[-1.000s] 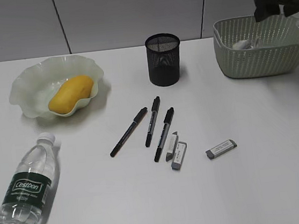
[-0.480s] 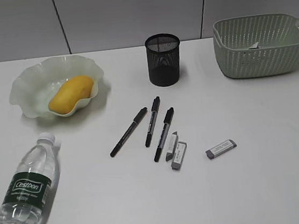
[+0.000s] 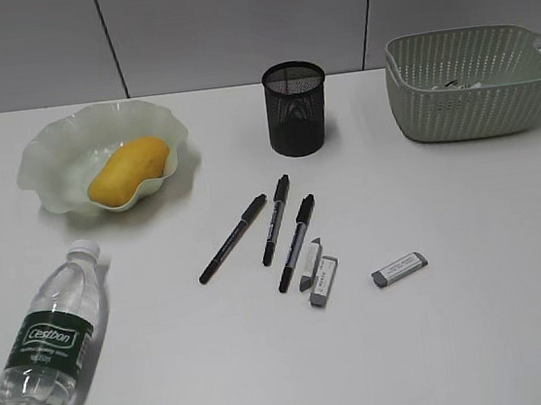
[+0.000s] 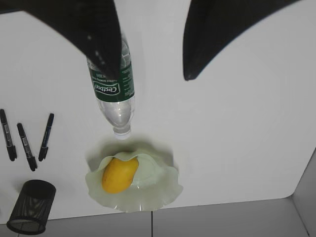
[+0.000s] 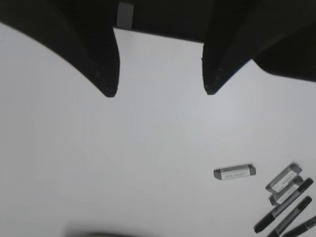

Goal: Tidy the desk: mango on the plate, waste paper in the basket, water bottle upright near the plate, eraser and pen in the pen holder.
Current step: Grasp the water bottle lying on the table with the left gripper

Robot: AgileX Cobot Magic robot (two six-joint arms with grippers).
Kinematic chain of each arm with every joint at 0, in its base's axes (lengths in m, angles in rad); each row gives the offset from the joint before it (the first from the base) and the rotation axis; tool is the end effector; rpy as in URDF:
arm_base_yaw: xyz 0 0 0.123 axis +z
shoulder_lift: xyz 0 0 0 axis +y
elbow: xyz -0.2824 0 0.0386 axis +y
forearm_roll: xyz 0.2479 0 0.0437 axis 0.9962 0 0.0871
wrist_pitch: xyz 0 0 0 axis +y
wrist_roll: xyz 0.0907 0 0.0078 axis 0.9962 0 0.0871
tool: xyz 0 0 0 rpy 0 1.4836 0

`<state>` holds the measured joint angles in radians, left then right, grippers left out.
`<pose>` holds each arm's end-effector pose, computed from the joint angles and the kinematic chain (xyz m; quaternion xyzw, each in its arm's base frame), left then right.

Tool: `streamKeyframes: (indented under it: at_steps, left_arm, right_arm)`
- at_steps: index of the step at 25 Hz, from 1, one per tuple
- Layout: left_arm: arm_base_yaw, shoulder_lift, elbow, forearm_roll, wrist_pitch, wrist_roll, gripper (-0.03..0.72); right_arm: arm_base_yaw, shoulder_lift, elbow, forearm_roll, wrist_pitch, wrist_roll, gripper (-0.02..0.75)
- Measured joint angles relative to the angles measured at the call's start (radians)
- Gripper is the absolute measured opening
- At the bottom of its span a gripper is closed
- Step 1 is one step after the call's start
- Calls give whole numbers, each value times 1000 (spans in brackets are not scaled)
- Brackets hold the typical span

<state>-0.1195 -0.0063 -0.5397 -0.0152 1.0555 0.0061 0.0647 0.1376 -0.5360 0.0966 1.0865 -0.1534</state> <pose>-0.0106 0.0001 0.2885 0.0531 0.8379 -0.0384 0.5419 0.0114 0.0085 0.2852 -0.0962 0.8784 0.0276 0.4673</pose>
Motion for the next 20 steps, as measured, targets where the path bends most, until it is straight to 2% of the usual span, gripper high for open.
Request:
streamKeyframes:
  at_steps: [4, 7, 10, 12, 15, 20]
  left_arm:
    - [0, 66, 0, -10, -2, 33, 316]
    - [0, 204, -15, -40, -29, 75, 365]
    - [-1, 423, -41, -83, -95, 83, 461]
    - [-7, 589, -67, -117, -141, 83, 496]
    - [-8, 917, -143, -125, -169, 83, 514]
    - [-20, 1309, -301, -141, -210, 83, 521]
  right_arm:
    - [0, -126, 23, -7, -35, -1, 433]
    - [0, -143, 25, -9, -42, -1, 432]
    - [0, -143, 25, -11, -42, 3, 424]
    - [0, -143, 25, -18, -42, 11, 417]
    - [0, -143, 26, -27, -42, 21, 396]
    - [0, -143, 26, -30, -43, 26, 360]
